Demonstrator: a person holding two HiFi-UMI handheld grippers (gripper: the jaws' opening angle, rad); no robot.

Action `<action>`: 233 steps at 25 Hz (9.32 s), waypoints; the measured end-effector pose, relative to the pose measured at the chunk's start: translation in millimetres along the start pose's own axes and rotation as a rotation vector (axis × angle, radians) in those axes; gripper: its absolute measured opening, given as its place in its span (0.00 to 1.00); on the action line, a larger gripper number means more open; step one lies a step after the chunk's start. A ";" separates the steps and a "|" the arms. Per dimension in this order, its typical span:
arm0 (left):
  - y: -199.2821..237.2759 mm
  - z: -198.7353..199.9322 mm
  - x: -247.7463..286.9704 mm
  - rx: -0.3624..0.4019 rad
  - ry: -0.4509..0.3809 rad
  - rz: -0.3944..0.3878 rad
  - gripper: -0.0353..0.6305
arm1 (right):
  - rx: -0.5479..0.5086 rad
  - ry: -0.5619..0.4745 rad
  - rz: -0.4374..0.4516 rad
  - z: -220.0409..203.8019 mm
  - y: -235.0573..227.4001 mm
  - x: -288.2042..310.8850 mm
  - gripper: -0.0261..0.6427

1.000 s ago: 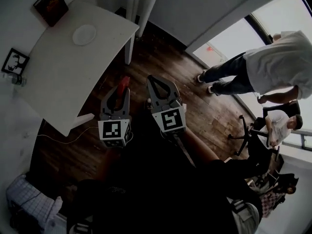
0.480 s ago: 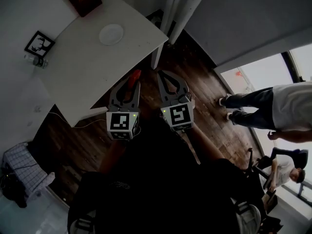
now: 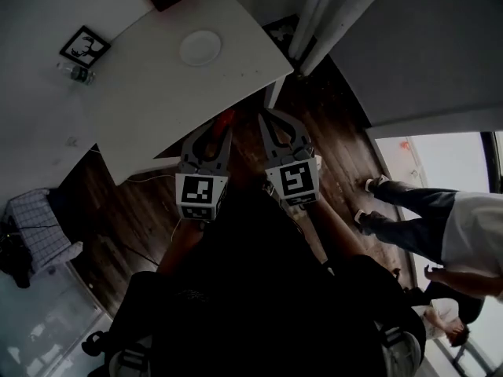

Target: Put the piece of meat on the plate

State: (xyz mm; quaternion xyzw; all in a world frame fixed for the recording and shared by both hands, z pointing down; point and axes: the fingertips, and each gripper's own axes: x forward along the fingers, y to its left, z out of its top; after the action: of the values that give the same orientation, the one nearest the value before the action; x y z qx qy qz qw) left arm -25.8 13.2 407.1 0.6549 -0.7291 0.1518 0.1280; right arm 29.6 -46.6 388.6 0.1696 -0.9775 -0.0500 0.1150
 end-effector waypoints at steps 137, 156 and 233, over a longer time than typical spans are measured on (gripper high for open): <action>250.3 -141.1 296.2 0.958 0.580 -0.259 0.33 | 0.261 0.398 -0.138 -97.3 -3.2 208.6 0.07; 246.5 -136.5 290.2 0.810 0.591 -0.301 0.35 | 0.264 0.401 -0.163 -100.9 -7.3 199.3 0.07; 16.6 51.7 49.6 -0.097 -0.150 -0.131 0.06 | 0.095 -0.023 -0.152 21.5 -41.9 36.3 0.07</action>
State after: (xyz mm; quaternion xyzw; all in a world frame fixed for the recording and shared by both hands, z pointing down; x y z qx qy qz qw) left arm -47.1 -50.7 377.7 0.7036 -0.6989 0.0583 0.1144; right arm 4.6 -97.1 369.6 0.2478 -0.9644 -0.0143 0.0914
